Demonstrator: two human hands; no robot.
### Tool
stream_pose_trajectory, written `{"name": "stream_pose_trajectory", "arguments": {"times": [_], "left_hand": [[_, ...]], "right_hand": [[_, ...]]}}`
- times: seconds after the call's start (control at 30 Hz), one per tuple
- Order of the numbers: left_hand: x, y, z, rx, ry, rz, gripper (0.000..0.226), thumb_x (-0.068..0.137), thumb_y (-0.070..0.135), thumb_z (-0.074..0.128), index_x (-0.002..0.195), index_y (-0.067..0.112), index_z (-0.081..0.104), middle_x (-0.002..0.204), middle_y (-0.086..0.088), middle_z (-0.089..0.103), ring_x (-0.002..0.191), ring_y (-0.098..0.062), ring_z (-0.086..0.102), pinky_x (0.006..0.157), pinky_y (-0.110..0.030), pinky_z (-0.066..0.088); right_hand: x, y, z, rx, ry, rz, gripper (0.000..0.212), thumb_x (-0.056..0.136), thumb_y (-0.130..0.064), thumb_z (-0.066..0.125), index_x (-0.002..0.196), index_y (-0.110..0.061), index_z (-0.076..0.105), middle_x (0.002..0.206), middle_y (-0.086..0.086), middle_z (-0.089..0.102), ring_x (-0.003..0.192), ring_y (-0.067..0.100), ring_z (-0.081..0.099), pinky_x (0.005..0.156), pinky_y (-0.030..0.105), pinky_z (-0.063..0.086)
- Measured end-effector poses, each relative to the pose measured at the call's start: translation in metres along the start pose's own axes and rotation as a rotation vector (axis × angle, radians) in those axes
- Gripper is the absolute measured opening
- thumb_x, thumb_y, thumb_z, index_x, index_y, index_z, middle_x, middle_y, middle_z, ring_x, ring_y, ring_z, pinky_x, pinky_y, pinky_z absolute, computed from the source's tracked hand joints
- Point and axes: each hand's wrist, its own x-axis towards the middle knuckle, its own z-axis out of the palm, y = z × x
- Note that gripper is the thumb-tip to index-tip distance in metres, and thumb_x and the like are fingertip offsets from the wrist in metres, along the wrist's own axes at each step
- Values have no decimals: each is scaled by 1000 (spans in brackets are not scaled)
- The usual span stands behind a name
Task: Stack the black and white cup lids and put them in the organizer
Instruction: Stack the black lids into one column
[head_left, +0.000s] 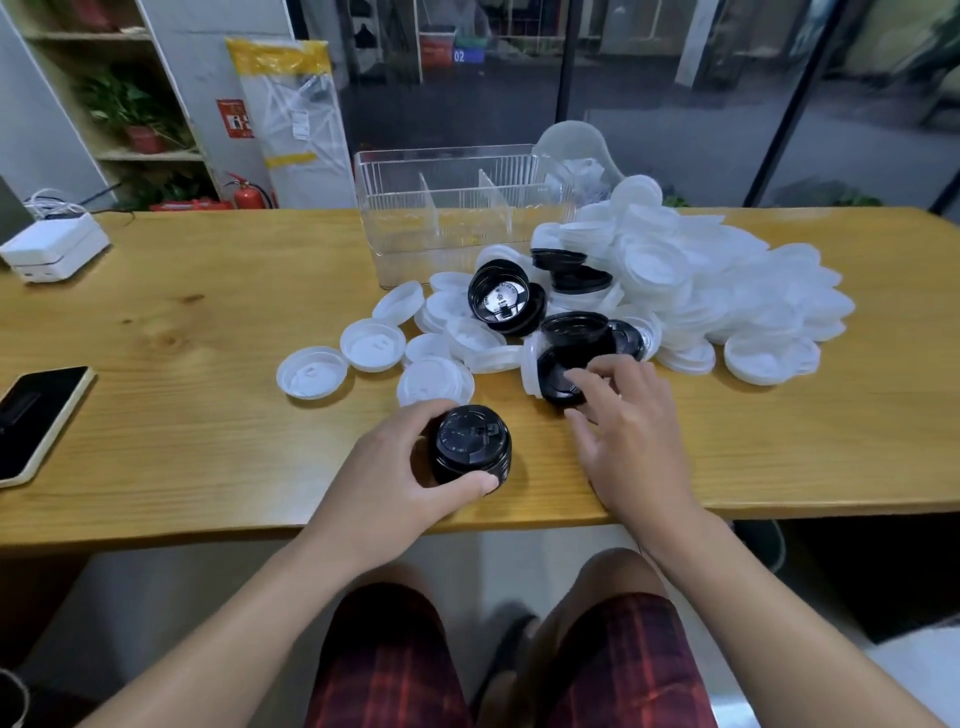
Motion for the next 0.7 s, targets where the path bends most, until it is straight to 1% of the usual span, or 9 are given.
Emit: {"name": "stream_pose_trajectory", "arguments": {"times": [0.07, 0.13, 0.2, 0.3, 0.37, 0.43, 0.57, 0.63, 0.7], "left_hand": [[0, 3, 9, 6, 1, -2, 71, 78, 61, 93, 141, 49, 61, 131, 32, 69, 123, 8, 62, 103, -23, 50], [2, 5, 14, 9, 2, -17, 76, 77, 65, 92, 144, 50, 59, 133, 33, 67, 125, 10, 60, 105, -22, 49], [5, 10, 17, 13, -7, -21, 78, 77, 66, 92, 146, 49, 58, 132, 36, 66, 125, 12, 59, 105, -20, 48], [12, 16, 22, 11, -31, -14, 76, 78, 63, 93, 145, 48, 60, 130, 38, 66, 124, 14, 59, 104, -16, 47], [15, 17, 25, 9, -36, -15, 77, 79, 63, 92, 147, 48, 59, 131, 39, 65, 126, 14, 58, 103, -15, 45], [17, 15, 27, 13, -27, -21, 80, 79, 65, 92, 149, 48, 57, 134, 38, 64, 128, 13, 57, 106, -16, 45], [17, 12, 29, 22, -8, -31, 82, 78, 68, 90, 151, 50, 55, 140, 36, 63, 133, 11, 55, 111, -21, 45], [17, 11, 30, 40, -8, -22, 83, 80, 70, 87, 153, 50, 53, 143, 36, 61, 136, 11, 53, 113, -23, 45], [16, 10, 30, 55, -14, -12, 83, 81, 71, 86, 154, 50, 52, 144, 37, 60, 137, 10, 53, 114, -25, 45]], "right_hand": [[0, 0, -2, 29, -21, 26, 50, 88, -9, 83, 135, -10, 67, 132, 8, 57, 115, 31, 57, 98, 47, 48], [1, 1, -2, 7, -23, 47, 49, 88, -9, 83, 135, -12, 68, 133, 8, 56, 113, 31, 56, 97, 48, 47], [1, 3, 0, -24, -18, 51, 37, 90, -10, 81, 126, -12, 74, 128, 7, 57, 108, 30, 53, 91, 48, 45], [1, 7, 5, -5, -20, 41, 20, 93, -6, 81, 113, -10, 81, 114, 4, 62, 100, 28, 54, 84, 45, 45], [1, 7, 8, 48, -17, 39, 17, 93, -3, 81, 109, -7, 82, 107, 3, 64, 95, 28, 57, 82, 43, 46], [2, 6, 8, 98, -13, 32, 15, 93, -3, 81, 107, -7, 82, 106, 3, 66, 94, 28, 59, 83, 43, 48], [6, 7, 4, 169, -24, 25, 15, 87, -4, 84, 98, -12, 78, 103, -1, 68, 94, 26, 60, 84, 45, 48], [6, 7, 2, 181, -33, 23, 18, 84, -9, 89, 93, -14, 75, 100, -4, 69, 92, 25, 60, 83, 44, 48], [4, 7, 2, 190, -30, 20, 18, 86, -22, 91, 92, -14, 75, 99, -5, 71, 93, 24, 61, 86, 42, 48]]}}
